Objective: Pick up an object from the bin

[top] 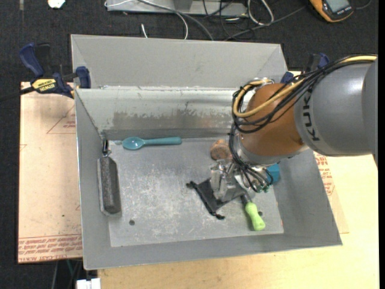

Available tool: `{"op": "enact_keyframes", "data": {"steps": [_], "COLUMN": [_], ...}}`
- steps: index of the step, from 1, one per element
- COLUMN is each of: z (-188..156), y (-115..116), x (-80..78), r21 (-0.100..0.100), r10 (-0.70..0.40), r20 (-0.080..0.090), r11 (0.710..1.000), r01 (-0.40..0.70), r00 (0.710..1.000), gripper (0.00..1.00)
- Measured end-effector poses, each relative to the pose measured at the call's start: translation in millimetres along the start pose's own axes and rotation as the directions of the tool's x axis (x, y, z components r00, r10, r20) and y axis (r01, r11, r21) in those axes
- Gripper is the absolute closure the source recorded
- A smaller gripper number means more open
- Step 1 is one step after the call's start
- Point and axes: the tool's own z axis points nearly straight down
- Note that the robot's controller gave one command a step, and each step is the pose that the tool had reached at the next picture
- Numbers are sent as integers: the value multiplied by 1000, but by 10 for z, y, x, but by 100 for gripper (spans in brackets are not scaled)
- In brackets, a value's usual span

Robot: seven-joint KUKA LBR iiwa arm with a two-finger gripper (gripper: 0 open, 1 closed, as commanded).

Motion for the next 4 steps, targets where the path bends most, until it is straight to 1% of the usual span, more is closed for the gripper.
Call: {"op": "enact_keyframes", "data": {"steps": [1, 2, 3, 4], "z": [1, 1, 48, 105], "y": [-1, -1, -38, -92], "x": [1, 1, -192, -553], "r21": [0, 0, -1, -1], "r10": [1, 1, 104, 205], "r20": [0, 0, 0, 4], "r11": [1000, 1000, 995, 979], "r01": [-1, -1, -104, -205], "r00": [1000, 1000, 995, 979], "gripper": [0, 0, 0, 0]}}
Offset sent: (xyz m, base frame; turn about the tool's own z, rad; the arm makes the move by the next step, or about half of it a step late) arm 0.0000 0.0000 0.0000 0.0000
